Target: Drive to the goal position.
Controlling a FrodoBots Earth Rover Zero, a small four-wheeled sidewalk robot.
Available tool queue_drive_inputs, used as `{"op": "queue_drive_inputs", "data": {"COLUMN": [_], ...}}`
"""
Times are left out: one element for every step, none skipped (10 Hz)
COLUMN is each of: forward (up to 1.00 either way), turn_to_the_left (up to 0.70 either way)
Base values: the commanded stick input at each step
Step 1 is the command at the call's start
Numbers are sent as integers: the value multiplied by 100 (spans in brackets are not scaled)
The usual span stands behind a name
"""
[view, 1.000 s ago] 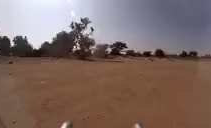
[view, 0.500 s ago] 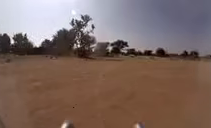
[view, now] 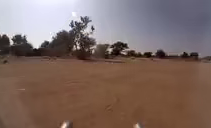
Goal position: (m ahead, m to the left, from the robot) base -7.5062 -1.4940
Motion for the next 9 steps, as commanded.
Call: {"op": "queue_drive_inputs", "data": {"forward": [70,70,70,70,70,70,70,70,70], "turn_to_the_left": [0,0,0,-1,-2,-32,-33,-33,-22]}}
